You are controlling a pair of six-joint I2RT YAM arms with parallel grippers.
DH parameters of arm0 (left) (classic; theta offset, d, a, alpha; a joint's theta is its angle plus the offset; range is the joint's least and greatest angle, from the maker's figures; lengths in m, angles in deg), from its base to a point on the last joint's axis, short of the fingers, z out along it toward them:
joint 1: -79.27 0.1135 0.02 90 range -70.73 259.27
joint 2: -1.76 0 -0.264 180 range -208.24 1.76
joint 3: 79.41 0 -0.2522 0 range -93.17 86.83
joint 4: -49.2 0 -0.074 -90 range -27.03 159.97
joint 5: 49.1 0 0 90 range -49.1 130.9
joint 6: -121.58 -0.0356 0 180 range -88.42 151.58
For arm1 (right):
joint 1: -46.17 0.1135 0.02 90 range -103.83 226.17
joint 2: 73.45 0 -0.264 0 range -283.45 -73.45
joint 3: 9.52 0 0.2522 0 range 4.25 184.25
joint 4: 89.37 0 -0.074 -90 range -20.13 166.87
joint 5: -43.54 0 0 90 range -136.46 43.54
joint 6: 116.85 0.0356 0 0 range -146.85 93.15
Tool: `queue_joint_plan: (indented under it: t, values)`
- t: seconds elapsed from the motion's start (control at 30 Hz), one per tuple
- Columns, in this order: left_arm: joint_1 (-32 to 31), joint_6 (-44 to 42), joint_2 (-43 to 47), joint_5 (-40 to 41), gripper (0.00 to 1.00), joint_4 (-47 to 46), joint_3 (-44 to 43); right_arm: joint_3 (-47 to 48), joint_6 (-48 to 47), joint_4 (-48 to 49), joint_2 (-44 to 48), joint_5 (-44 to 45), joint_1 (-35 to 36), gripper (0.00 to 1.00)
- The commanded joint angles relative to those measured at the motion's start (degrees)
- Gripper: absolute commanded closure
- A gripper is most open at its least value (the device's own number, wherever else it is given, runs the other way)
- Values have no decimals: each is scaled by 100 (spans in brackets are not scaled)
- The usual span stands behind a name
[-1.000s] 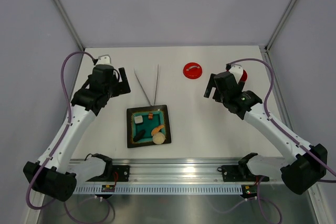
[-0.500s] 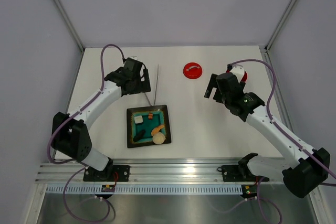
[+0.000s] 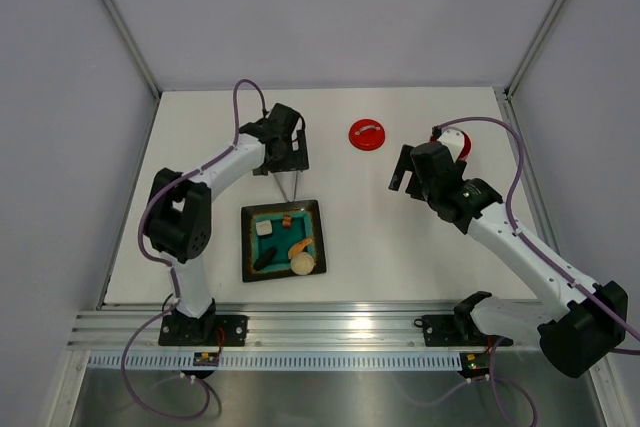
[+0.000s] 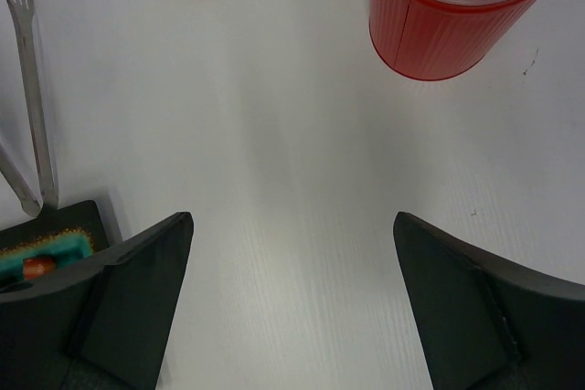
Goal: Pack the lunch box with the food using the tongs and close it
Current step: Pick up the clamp at the center of the board.
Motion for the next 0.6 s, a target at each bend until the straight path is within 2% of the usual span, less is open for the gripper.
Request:
queue_joint_plan:
  t: [0.0, 0.57]
  values:
    - [-48, 77, -337, -113, 2, -282, -352, 16, -7, 82, 105, 159, -22, 0]
    - [-39, 147, -1296, 203, 2, 114, -950, 16, -43, 188, 114, -70, -22, 1]
